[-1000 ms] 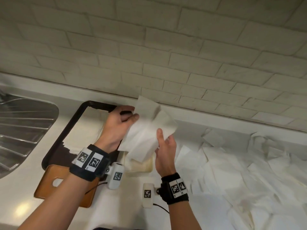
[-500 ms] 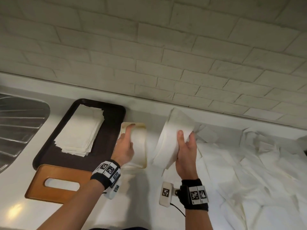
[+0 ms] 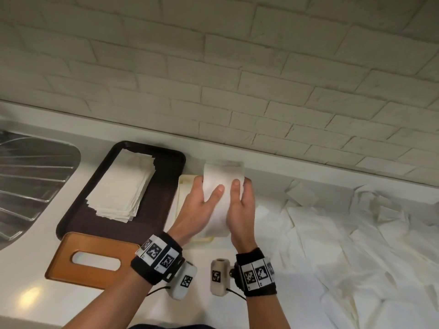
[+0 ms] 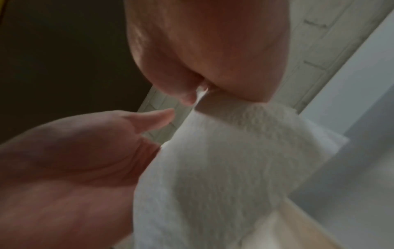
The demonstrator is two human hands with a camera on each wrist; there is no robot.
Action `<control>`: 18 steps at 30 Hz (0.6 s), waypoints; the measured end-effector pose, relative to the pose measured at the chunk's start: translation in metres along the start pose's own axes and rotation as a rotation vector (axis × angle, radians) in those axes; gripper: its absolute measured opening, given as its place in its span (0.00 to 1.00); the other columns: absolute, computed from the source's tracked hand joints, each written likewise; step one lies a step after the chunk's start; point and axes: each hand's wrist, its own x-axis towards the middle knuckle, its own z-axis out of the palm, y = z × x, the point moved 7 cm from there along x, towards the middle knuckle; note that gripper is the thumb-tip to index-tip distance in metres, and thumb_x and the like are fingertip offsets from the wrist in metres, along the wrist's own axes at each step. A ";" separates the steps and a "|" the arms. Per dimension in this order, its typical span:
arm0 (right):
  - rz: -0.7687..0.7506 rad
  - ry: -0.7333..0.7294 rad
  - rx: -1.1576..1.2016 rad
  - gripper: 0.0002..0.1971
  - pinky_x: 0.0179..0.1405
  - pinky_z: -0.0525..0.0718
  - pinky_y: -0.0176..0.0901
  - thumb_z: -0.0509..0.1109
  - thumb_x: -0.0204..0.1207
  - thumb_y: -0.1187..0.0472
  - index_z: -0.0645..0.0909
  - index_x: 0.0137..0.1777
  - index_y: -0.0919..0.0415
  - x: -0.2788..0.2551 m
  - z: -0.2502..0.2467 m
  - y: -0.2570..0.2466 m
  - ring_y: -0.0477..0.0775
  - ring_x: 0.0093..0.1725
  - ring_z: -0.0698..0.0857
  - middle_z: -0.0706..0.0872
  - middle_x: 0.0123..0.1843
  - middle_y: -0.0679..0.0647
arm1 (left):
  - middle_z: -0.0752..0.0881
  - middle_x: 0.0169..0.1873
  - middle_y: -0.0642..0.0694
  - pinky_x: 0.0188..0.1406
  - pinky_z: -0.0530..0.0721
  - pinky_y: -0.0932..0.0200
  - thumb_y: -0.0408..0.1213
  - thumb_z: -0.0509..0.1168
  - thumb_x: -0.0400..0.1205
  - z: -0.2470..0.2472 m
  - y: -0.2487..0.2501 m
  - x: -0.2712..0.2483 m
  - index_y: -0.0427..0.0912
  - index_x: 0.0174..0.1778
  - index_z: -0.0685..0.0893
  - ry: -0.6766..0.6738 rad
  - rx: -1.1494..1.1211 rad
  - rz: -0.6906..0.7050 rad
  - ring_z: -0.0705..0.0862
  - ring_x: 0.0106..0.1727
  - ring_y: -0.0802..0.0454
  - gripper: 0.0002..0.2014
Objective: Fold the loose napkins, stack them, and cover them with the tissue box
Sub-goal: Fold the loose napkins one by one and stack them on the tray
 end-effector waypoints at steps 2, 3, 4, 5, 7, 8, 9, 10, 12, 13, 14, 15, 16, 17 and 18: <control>0.020 0.054 0.035 0.14 0.73 0.81 0.46 0.58 0.97 0.45 0.79 0.72 0.48 0.000 0.002 0.002 0.35 0.66 0.85 0.88 0.68 0.40 | 0.87 0.53 0.59 0.58 0.83 0.64 0.42 0.67 0.93 -0.006 0.002 0.002 0.50 0.66 0.77 0.082 0.067 0.093 0.86 0.55 0.74 0.08; 0.031 0.050 0.064 0.11 0.68 0.81 0.43 0.59 0.96 0.46 0.79 0.69 0.47 0.000 0.003 0.002 0.33 0.63 0.85 0.88 0.64 0.40 | 0.87 0.50 0.57 0.56 0.84 0.60 0.42 0.66 0.93 -0.012 0.003 0.003 0.51 0.62 0.79 0.118 0.076 0.126 0.87 0.53 0.71 0.04; 0.032 0.010 0.085 0.09 0.65 0.81 0.38 0.62 0.96 0.47 0.79 0.70 0.45 -0.001 0.005 0.004 0.31 0.62 0.86 0.88 0.63 0.38 | 0.89 0.52 0.54 0.58 0.87 0.54 0.43 0.66 0.94 -0.019 0.003 0.004 0.49 0.63 0.81 0.148 0.051 0.149 0.88 0.55 0.66 0.05; 0.024 -0.049 0.085 0.10 0.64 0.82 0.34 0.65 0.95 0.48 0.78 0.72 0.44 -0.004 0.008 0.006 0.31 0.63 0.86 0.89 0.65 0.37 | 0.90 0.56 0.52 0.62 0.89 0.49 0.45 0.66 0.94 -0.026 0.004 0.004 0.48 0.67 0.82 0.175 -0.005 0.169 0.89 0.60 0.61 0.09; -0.054 -0.138 0.008 0.15 0.64 0.88 0.38 0.71 0.92 0.54 0.78 0.75 0.47 -0.010 0.012 0.007 0.39 0.66 0.89 0.90 0.66 0.37 | 0.92 0.62 0.52 0.64 0.90 0.52 0.44 0.66 0.94 -0.038 0.011 0.001 0.49 0.72 0.82 0.204 -0.120 0.206 0.91 0.65 0.55 0.12; -0.103 -0.151 -0.041 0.14 0.63 0.90 0.43 0.73 0.91 0.56 0.79 0.73 0.49 -0.012 0.013 0.007 0.43 0.64 0.91 0.91 0.64 0.39 | 0.92 0.63 0.53 0.63 0.90 0.57 0.43 0.66 0.94 -0.041 0.015 -0.001 0.49 0.73 0.82 0.199 -0.145 0.227 0.91 0.66 0.55 0.12; -0.147 -0.149 -0.089 0.11 0.59 0.90 0.45 0.73 0.91 0.57 0.80 0.70 0.50 -0.014 0.014 0.007 0.45 0.59 0.92 0.92 0.60 0.40 | 0.92 0.63 0.54 0.62 0.89 0.60 0.42 0.66 0.93 -0.042 0.019 -0.003 0.49 0.73 0.82 0.192 -0.146 0.240 0.91 0.66 0.55 0.12; -0.184 -0.135 -0.130 0.07 0.53 0.88 0.44 0.72 0.92 0.57 0.81 0.66 0.50 -0.015 0.017 0.006 0.45 0.53 0.91 0.92 0.55 0.40 | 0.92 0.62 0.54 0.62 0.89 0.60 0.42 0.66 0.93 -0.043 0.019 -0.004 0.50 0.73 0.82 0.177 -0.140 0.250 0.91 0.65 0.55 0.12; -0.216 -0.103 -0.178 0.04 0.48 0.87 0.42 0.70 0.93 0.57 0.81 0.64 0.51 -0.014 0.022 0.008 0.45 0.49 0.90 0.91 0.52 0.40 | 0.92 0.62 0.52 0.62 0.90 0.54 0.44 0.67 0.92 -0.045 0.011 -0.003 0.51 0.72 0.82 0.157 -0.136 0.247 0.91 0.65 0.52 0.12; -0.216 -0.102 -0.188 0.05 0.51 0.88 0.42 0.70 0.93 0.57 0.80 0.65 0.51 -0.014 0.026 0.010 0.45 0.52 0.91 0.92 0.55 0.40 | 0.92 0.62 0.51 0.62 0.90 0.52 0.45 0.68 0.92 -0.046 0.002 0.000 0.51 0.72 0.81 0.160 -0.136 0.235 0.92 0.64 0.51 0.13; -0.199 -0.113 -0.201 0.07 0.55 0.90 0.43 0.70 0.93 0.56 0.79 0.67 0.51 -0.014 0.030 0.016 0.45 0.57 0.92 0.92 0.58 0.41 | 0.91 0.61 0.51 0.61 0.91 0.53 0.44 0.69 0.91 -0.047 -0.008 0.001 0.49 0.72 0.80 0.167 -0.127 0.216 0.92 0.63 0.51 0.15; -0.167 -0.134 -0.217 0.09 0.59 0.91 0.45 0.70 0.92 0.56 0.77 0.69 0.50 -0.014 0.035 0.025 0.44 0.60 0.92 0.92 0.61 0.41 | 0.91 0.61 0.52 0.60 0.91 0.56 0.44 0.70 0.90 -0.047 -0.018 0.001 0.48 0.73 0.78 0.171 -0.111 0.193 0.92 0.63 0.52 0.17; -0.132 -0.156 -0.231 0.11 0.61 0.91 0.46 0.71 0.92 0.54 0.75 0.70 0.49 -0.014 0.039 0.035 0.42 0.62 0.91 0.91 0.63 0.41 | 0.91 0.61 0.52 0.59 0.91 0.59 0.43 0.71 0.89 -0.046 -0.029 0.001 0.47 0.75 0.77 0.167 -0.094 0.170 0.92 0.64 0.54 0.19; -0.099 -0.172 -0.246 0.13 0.62 0.92 0.47 0.71 0.92 0.52 0.73 0.71 0.47 -0.015 0.042 0.043 0.41 0.63 0.91 0.91 0.64 0.41 | 0.90 0.63 0.51 0.59 0.91 0.60 0.42 0.72 0.89 -0.044 -0.039 0.001 0.47 0.76 0.76 0.154 -0.078 0.145 0.92 0.64 0.55 0.21; -0.074 -0.181 -0.256 0.14 0.61 0.92 0.46 0.71 0.92 0.49 0.72 0.71 0.47 -0.016 0.045 0.052 0.40 0.63 0.91 0.90 0.65 0.42 | 0.90 0.64 0.51 0.59 0.91 0.59 0.41 0.72 0.89 -0.041 -0.048 0.000 0.47 0.77 0.75 0.137 -0.051 0.122 0.91 0.64 0.56 0.21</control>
